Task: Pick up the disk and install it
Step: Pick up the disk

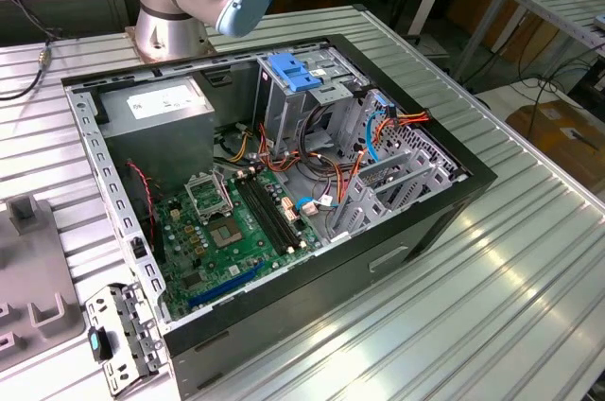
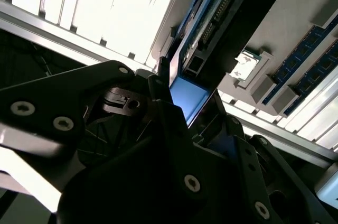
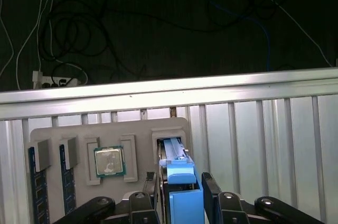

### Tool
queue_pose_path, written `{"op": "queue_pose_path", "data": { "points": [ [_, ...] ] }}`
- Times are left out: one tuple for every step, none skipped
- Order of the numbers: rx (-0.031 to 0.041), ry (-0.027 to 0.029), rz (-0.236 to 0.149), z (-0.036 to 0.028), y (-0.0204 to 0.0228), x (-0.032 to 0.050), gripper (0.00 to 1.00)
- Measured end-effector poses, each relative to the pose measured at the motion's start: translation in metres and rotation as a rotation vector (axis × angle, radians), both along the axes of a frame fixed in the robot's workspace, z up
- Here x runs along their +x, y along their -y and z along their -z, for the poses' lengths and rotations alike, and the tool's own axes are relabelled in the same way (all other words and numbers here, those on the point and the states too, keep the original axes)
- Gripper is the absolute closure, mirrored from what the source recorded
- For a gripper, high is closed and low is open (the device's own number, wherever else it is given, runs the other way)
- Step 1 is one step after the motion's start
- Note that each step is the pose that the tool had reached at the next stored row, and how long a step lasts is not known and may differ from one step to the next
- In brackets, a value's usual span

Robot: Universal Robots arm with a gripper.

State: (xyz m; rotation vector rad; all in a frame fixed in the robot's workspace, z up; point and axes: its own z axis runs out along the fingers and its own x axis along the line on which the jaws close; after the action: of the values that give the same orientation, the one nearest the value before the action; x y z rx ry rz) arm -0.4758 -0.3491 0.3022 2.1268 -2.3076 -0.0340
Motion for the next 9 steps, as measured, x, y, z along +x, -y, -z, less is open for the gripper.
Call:
{"op": "queue_pose_path", "data": {
  "points": [
    [0.0000,0.0010,0.000,0.0010,0.0000,0.0000,0.53],
    [0.0000,0.0013,0.000,0.0017,0.0000,0.0000,0.53],
    [-0.0001,0.0013,0.000,0.0022,-0.0001,-0.0001,0.53],
    [-0.0001,0.0012,0.000,0.0027,-0.0001,-0.0001,0.53],
    [-0.0001,0.0013,0.000,0.0031,0.0000,-0.0001,0.53],
    [-0.0001,0.0013,0.000,0.0033,0.0000,-0.0001,0.53],
    [-0.0001,0.0013,0.000,0.0034,0.0000,-0.0001,0.53],
    [-0.0001,0.0014,0.000,0.0036,-0.0001,-0.0001,0.53],
    [-0.0001,0.0013,0.000,0.0037,-0.0001,-0.0001,0.53]
  ]
}}
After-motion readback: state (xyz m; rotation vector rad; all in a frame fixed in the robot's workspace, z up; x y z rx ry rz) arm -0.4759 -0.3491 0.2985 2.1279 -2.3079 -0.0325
